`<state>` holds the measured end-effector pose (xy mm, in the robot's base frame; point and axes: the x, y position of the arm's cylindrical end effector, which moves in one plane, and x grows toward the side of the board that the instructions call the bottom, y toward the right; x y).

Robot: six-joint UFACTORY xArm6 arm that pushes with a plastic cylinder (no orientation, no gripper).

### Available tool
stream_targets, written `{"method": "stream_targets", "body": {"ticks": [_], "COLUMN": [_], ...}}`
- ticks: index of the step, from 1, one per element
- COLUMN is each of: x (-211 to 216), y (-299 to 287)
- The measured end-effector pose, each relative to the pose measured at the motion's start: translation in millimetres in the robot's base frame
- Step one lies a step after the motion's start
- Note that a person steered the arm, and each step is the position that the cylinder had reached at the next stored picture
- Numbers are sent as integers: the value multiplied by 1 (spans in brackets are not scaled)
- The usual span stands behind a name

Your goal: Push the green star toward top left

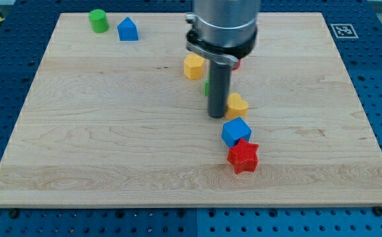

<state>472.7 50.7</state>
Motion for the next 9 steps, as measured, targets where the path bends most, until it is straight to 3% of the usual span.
{"method": "stream_targets", "body": {"ticks": [2, 3, 5, 7, 9], "x": [0, -10, -54, -55, -57], "y": [77, 85, 25, -51, -85]}}
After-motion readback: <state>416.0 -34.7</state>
